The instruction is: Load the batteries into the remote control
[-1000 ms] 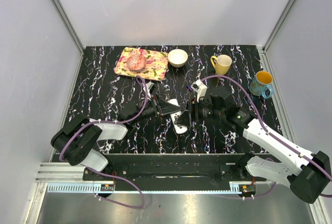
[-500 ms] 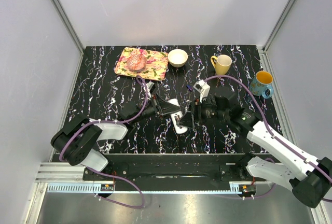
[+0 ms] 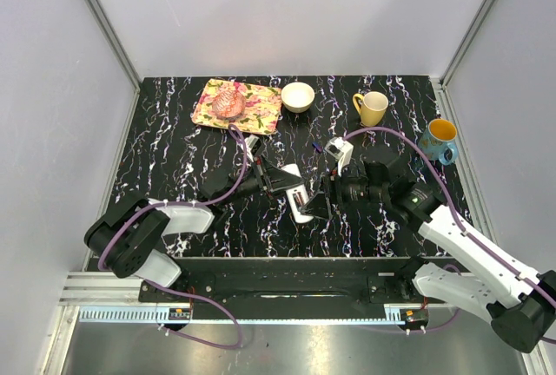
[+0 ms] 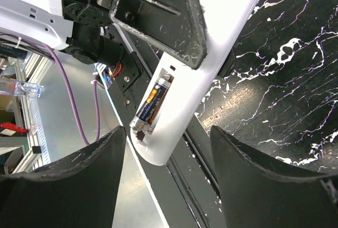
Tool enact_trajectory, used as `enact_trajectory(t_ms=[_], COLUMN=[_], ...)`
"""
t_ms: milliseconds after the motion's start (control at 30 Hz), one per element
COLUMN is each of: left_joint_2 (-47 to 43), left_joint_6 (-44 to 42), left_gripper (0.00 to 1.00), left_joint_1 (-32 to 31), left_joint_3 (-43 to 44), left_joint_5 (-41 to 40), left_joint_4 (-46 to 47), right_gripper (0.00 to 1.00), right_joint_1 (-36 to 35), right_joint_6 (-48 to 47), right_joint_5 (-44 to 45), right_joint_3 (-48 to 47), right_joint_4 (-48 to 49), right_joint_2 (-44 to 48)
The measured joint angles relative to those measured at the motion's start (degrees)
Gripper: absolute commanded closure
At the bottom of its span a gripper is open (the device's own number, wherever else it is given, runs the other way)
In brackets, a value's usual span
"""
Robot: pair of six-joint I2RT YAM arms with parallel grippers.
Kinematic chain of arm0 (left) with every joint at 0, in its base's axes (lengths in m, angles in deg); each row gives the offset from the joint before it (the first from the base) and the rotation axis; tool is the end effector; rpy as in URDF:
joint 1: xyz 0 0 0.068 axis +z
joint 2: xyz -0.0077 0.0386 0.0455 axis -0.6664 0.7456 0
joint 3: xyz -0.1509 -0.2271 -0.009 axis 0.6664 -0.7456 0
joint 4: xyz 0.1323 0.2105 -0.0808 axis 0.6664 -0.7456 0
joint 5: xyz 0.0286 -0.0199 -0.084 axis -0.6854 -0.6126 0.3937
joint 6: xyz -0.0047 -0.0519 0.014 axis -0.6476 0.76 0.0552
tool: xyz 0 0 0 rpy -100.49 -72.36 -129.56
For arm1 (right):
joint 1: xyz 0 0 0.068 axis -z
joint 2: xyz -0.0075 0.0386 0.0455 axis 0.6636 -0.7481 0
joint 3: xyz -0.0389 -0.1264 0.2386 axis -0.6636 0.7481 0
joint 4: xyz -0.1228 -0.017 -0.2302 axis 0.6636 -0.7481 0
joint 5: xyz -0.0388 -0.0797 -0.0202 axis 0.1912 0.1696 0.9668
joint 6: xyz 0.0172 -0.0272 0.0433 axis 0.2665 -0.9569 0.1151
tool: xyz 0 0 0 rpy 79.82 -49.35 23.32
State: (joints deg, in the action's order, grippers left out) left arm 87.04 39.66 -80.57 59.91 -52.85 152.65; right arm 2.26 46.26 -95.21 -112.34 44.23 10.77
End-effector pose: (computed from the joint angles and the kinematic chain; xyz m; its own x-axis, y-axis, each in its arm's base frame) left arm 0.2016 -0.1873 0.2178 -0.9409 -0.3110 -0.1343 0.1818 -0.1288 -0.9749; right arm 0.1474 0.1451 0.3180 -0.6351 -0.1571 -0.7563 -0.7321 0.4349 0.5244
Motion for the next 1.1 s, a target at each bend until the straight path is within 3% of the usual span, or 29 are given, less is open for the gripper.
enact_trajectory(t_ms=[1100], left_joint_2=[-1.14], left_joint_6=[-0.42], left_gripper=[1.00], left_joint_1=[0.00], left_joint_3=[0.00], left_joint_5=[0.15], left_joint_4=[-0.17], right_gripper=[0.31], right_joint_1=[2.51], right_joint_6=[3.10], right_joint_5=[-5.20], right_joint_3=[1.25], right_joint_4=[2.27], right_joint_2=[-2.95])
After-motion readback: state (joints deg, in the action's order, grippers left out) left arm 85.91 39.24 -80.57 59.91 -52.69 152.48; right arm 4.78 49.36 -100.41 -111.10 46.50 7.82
